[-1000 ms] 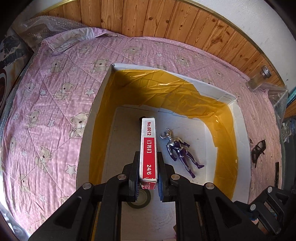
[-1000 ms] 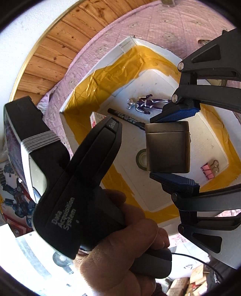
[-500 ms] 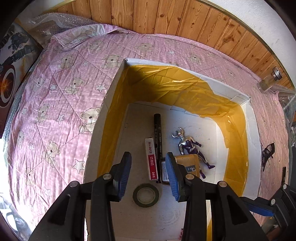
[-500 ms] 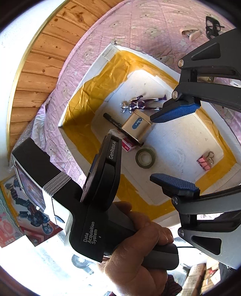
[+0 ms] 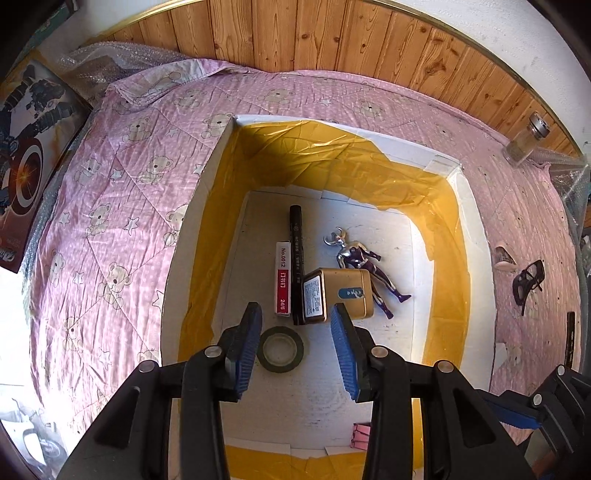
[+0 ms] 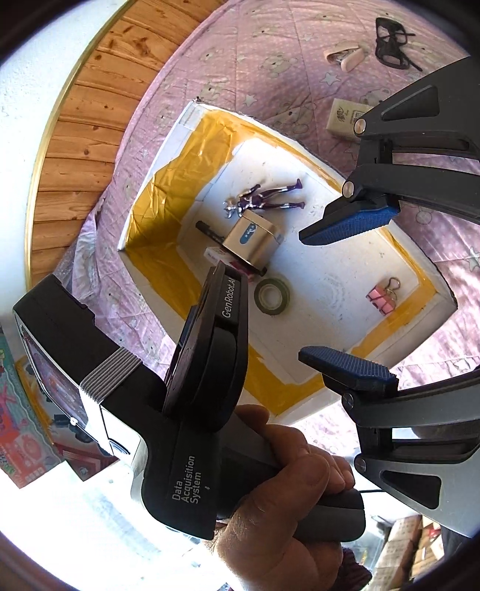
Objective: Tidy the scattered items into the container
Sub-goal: 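Withdraw both tools from box toward remaining items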
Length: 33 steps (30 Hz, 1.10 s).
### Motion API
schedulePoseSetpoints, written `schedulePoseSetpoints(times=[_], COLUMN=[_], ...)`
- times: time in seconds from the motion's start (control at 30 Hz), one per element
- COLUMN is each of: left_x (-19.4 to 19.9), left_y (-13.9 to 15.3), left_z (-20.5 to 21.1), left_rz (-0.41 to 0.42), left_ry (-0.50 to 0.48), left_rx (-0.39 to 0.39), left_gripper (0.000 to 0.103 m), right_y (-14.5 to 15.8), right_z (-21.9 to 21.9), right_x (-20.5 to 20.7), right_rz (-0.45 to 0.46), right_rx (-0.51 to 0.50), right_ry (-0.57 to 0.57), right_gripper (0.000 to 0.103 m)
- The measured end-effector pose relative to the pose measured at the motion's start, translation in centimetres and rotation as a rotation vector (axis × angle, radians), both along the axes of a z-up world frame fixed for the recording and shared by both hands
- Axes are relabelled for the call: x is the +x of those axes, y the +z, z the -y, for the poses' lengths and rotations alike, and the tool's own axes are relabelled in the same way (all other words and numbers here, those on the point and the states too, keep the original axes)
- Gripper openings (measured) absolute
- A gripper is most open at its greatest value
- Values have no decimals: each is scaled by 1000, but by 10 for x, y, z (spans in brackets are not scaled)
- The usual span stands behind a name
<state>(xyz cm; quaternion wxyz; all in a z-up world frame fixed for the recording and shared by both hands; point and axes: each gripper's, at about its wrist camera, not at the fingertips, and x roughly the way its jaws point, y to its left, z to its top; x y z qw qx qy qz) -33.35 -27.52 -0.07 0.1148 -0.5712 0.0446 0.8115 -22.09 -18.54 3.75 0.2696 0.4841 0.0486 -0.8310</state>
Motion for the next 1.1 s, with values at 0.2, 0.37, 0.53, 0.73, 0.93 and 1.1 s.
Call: schedulePoseSetpoints(times=[0.2,0.37,0.53,0.73,0.93,1.1], left_x=[21,37,54,74,94,113], left_y=[13,21,29,40,47,51], left_z=[-7,-12,-16,-21,-26,-31], left_rz=[-22,-42,-60,-79,-91,-97], left_ry=[-19,-36,-49,-69,-83,-90], left_rx=[-10,-19,-26,-29,-29,-34], left_gripper=[45,46,46,46,46,46], right_y=[6,10,14,21,30,33], right_z=[-9,-16,-21,-26,-31,-34], right_x=[17,30,45,63,80,95], right_rz=[-16,-21,-34,-55,-76,-87], right_rx=[-14,-30,-39,-50,-63,-74], right_ry=[-18,-36,-42,-52,-62,-67], right_gripper=[60,60,60,60,60,61])
